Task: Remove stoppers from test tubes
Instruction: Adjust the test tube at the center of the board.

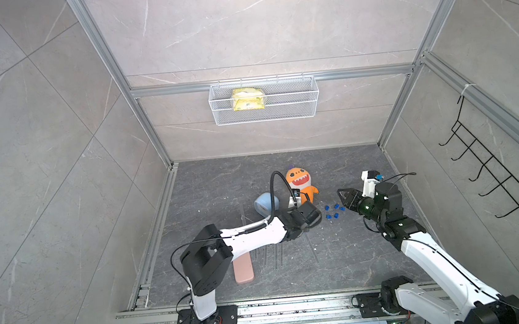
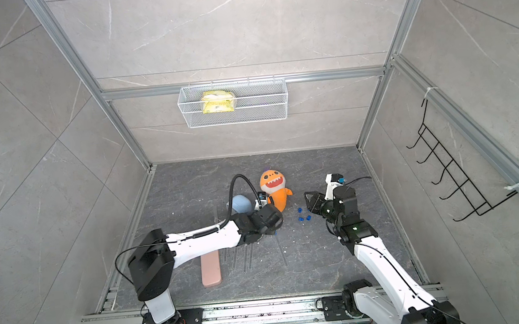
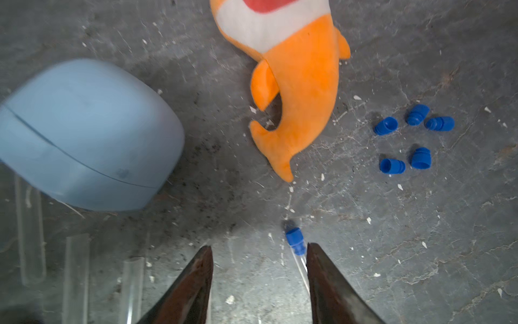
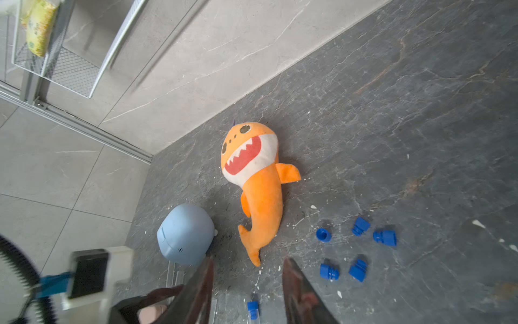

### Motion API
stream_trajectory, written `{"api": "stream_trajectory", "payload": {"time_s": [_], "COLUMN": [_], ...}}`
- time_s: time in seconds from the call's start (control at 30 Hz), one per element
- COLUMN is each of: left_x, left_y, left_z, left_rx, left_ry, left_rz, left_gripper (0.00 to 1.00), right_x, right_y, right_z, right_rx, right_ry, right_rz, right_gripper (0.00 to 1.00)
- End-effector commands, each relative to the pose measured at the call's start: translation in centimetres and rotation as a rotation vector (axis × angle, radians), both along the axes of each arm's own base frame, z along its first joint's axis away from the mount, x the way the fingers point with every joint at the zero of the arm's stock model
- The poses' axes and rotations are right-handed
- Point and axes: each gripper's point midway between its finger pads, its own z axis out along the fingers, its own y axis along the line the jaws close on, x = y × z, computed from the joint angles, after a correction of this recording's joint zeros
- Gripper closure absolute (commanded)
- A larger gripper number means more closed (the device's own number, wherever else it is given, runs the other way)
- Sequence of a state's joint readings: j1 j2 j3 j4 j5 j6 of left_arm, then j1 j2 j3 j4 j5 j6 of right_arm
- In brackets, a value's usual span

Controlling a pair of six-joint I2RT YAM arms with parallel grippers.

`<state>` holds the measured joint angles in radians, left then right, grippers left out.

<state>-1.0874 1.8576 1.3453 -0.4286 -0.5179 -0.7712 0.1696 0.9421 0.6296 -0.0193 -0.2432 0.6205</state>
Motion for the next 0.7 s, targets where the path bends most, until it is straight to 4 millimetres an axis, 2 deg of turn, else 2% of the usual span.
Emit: {"api": "stream_trajectory", "payload": {"time_s": [0.0,0.23,0.67], "left_x": [-0.7,-2.6,-3.6], "left_y": [-0.6,-3.5,-4.0], "left_z": [-0.2,-2.6,-5.9], "left_rx": [-0.019,-0.010,0.023], "left_ry": [0.020,0.092,0.173], "left_rz": [0.097,0.071,0.053], "left_gripper": [0.42,0.40,0.40], "right_x": [-1.1,-1.7,-1.7], "right_y": [0.0,-0.6,-0.3], "right_z": [1.4,1.7,0.6], "right_rx": [0.003,-0.028,-0.014], "right_ry": [-0.029,-0.033,-0.004], "right_rz": [0.017,-0.004,0.004], "right_gripper": [0.56,0.56,0.56]}}
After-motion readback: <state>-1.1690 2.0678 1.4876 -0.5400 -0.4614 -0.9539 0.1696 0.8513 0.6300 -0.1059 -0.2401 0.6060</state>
